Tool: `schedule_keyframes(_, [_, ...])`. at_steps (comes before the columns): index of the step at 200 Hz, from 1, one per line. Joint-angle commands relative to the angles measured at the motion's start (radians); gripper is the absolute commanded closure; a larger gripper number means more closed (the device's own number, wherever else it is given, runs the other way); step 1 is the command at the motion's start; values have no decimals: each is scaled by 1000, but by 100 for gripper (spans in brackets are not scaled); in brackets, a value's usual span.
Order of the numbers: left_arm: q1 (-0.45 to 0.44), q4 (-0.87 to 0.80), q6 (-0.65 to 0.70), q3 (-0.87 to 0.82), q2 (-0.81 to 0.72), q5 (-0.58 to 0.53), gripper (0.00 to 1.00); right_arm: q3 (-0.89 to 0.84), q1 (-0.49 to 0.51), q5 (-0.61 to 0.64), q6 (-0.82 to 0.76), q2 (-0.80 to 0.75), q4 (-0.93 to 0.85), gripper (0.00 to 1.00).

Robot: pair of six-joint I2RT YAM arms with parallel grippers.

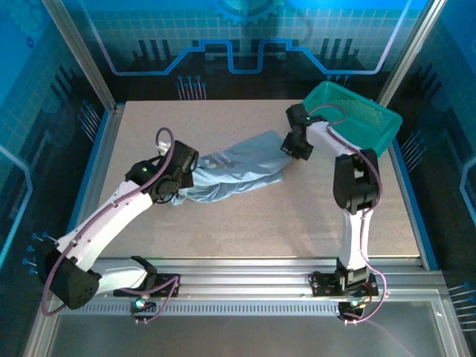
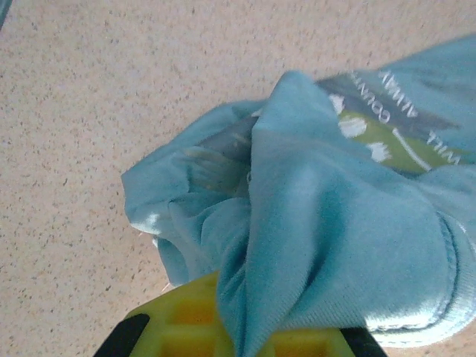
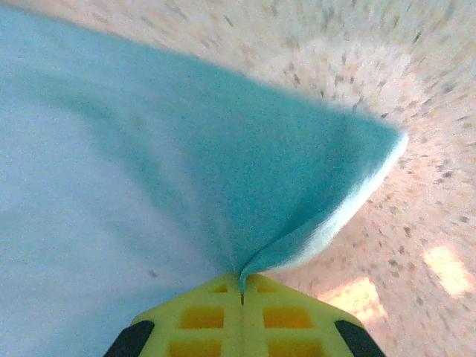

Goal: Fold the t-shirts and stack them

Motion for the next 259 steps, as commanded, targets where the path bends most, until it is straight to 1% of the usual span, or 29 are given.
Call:
schedule_keyframes(1, [19,52,20,82,-55,-32,100,27,15,49,-28,-191,-4,100])
schedule_keyframes(26, [19,130,46,123,-121,-87,100,34,41,89,-69,-335,-2,100])
schedule_keyframes(47, [19,240,77,103,-217,-115,100,5,77,131,-112,-479,34,100])
schedule_keyframes(79, [19,374,140,70,-369,-95,100,-58,123,176,-180,-710,99,100])
schedule_keyframes(95, [20,405,170,84,-414,-58,97,-73,135,194,-205,-799,116,100])
schedule_keyframes(119, [19,438,220,136,-428,-39,94,-60,132,209,-223,-871,128,100])
schedule_keyframes(137, [19,455,260,200,-383,-45,94,-13,127,208,-234,-857,131,100])
schedule_keyframes(157, [24,458,297,275,-280,-68,95,36,108,179,-232,-784,145,100])
schedule_keyframes(170, [67,428,281,333,-182,-63,98,65,86,151,-219,-708,160,100])
schedule_keyframes(185, [186,363,201,410,-52,20,100,124,59,106,-205,-589,180,100])
schedule_keyframes(198, [300,311,114,472,80,109,100,211,44,57,-202,-449,189,100])
schedule_keyframes(210, [379,265,65,538,210,163,100,352,39,22,-207,-285,150,100])
schedule_keyframes(222, [443,247,48,600,344,246,100,564,28,-56,-215,-75,71,100])
schedule_keyframes(225, [460,247,45,613,376,279,97,634,26,-75,-217,-21,40,100])
schedule_keyframes(228, [477,246,43,629,413,317,92,709,24,-97,-220,42,11,95])
schedule_keyframes(236, [517,217,26,694,511,418,78,914,22,-135,-234,199,-77,74])
schedule_keyframes(244, [549,156,13,782,612,490,58,1125,21,-153,-241,353,-166,56])
schedule_keyframes(250, [557,83,13,868,677,499,47,1258,19,-159,-240,446,-221,46])
schedule_keyframes(259, [560,-17,34,968,746,466,35,1393,14,-171,-223,533,-280,39])
